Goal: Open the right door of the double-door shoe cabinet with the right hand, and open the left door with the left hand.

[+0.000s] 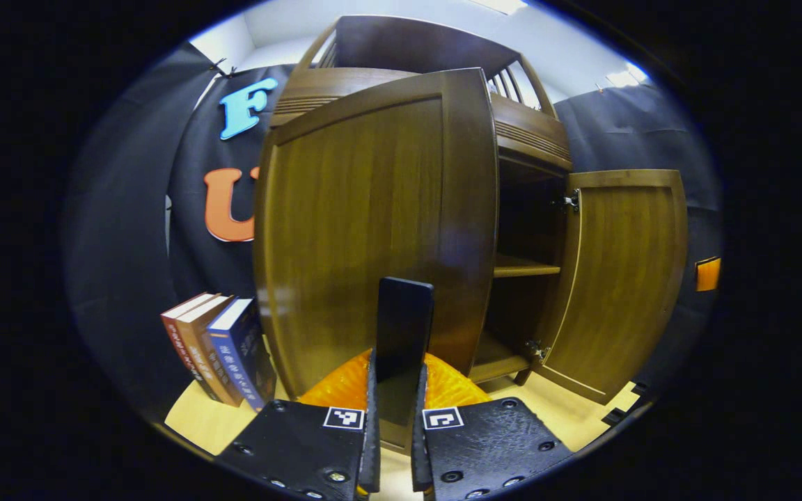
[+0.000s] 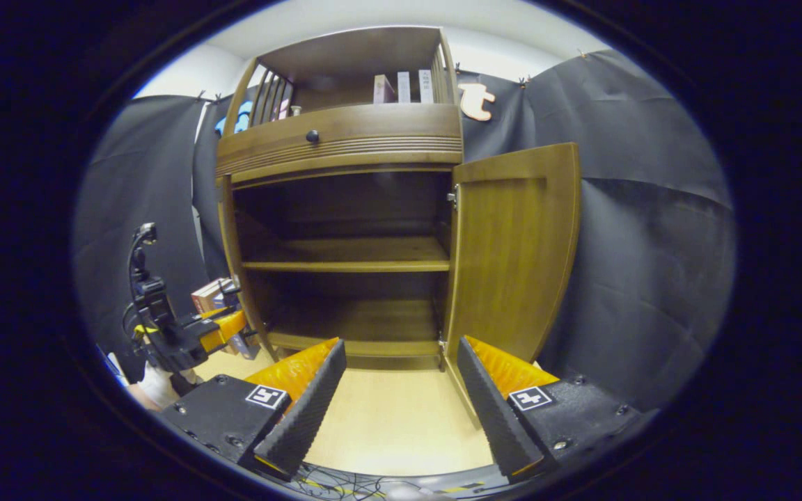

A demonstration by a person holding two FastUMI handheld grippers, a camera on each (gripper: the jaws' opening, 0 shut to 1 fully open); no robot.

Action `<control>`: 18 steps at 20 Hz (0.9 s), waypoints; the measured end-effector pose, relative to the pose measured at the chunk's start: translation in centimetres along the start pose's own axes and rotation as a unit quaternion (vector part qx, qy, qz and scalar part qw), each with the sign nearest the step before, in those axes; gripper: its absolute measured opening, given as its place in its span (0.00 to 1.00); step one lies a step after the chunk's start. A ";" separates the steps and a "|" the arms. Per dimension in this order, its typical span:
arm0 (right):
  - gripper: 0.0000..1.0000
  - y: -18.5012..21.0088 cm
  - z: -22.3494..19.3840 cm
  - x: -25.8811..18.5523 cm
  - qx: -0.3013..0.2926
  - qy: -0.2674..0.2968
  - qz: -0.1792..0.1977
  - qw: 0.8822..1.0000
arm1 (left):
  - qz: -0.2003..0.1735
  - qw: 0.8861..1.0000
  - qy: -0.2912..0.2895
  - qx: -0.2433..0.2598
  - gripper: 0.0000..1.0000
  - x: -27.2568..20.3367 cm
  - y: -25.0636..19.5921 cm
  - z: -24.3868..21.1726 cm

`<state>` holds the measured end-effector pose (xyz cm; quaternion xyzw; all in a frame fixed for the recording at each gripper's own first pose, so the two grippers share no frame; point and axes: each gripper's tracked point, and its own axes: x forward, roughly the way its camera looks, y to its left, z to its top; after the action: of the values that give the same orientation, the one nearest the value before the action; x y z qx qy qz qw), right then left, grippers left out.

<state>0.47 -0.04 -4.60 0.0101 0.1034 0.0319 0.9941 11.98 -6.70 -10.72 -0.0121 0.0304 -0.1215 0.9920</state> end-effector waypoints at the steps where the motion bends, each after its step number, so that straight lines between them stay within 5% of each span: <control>1: 1.00 0.4 0.1 0.1 -0.003 -0.001 0.004 1.000 | 0.007 1.000 0.002 -0.001 0.16 -0.9 0.8 -0.2; 9: 1.00 4.2 -0.5 1.0 -0.008 0.009 0.049 0.999 | 0.073 0.997 -0.002 0.004 0.16 -5.8 7.9 0.2; 11: 1.00 4.7 -0.8 0.9 -0.013 0.011 0.057 0.998 | 0.110 0.994 -0.003 0.011 0.10 -6.3 10.9 -0.1; 12: 1.00 5.1 -0.9 0.9 -0.014 0.011 0.060 0.998 | 0.116 0.993 0.005 0.011 0.00 -7.2 11.8 -0.4; 18: 1.00 6.0 -1.3 0.8 -0.016 0.014 0.067 0.998 | 0.071 0.997 -0.005 0.038 0.00 -7.4 14.3 0.6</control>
<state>0.64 5.99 -5.87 0.0005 0.1163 0.1002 0.9882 8.32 8.93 -10.13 0.0276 0.0214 -0.0522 0.9980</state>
